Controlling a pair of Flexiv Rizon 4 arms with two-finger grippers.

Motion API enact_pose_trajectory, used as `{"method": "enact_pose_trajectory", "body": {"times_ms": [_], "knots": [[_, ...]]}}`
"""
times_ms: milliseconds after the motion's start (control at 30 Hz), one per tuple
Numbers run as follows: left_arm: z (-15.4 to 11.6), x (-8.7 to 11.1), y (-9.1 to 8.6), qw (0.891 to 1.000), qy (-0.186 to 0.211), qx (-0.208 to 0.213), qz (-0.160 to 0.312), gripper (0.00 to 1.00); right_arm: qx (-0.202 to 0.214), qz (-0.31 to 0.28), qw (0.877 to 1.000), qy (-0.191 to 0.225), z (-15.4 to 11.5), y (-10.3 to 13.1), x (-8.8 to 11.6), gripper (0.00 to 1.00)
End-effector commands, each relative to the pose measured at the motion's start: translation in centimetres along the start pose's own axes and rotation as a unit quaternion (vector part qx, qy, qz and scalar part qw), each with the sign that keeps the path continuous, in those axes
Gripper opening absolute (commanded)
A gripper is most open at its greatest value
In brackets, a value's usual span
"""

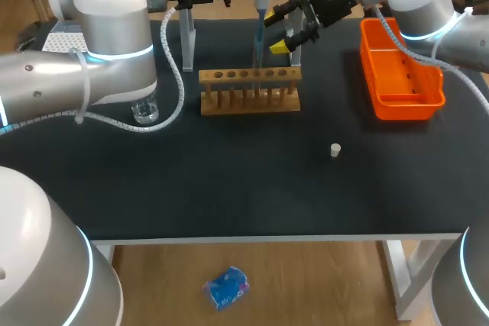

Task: Invert the test tube, pick up the pipette, mount the tip to pipette, aspirate from beaker and dispense into the tube, eject the tip, return the pipette, and cap with the stopper.

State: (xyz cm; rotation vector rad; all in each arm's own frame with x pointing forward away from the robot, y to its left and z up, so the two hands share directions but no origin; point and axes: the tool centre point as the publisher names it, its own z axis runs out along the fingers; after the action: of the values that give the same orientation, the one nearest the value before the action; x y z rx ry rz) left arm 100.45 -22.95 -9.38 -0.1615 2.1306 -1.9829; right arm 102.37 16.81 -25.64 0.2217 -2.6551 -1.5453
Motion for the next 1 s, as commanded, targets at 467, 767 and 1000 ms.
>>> {"method": "enact_pose_trajectory", "body": {"times_ms": [467, 767, 1000], "knots": [[0.0, -0.1, -0.2, 1.000, -0.003, -0.009, 0.003, 0.00, 0.001, 0.000, 1.000, 0.002, -0.1, 0.0, -0.1, 1.00], [0.0, -0.1, -0.2, 1.000, -0.003, -0.009, 0.003, 0.00, -0.001, -0.007, 1.000, 0.000, -1.5, 0.3, 0.2, 1.00], [0.0, -0.1, -0.2, 1.000, -0.003, -0.009, 0.003, 0.00, -0.015, -0.011, 1.000, -0.002, -5.6, 1.4, 1.2, 1.00]]}}
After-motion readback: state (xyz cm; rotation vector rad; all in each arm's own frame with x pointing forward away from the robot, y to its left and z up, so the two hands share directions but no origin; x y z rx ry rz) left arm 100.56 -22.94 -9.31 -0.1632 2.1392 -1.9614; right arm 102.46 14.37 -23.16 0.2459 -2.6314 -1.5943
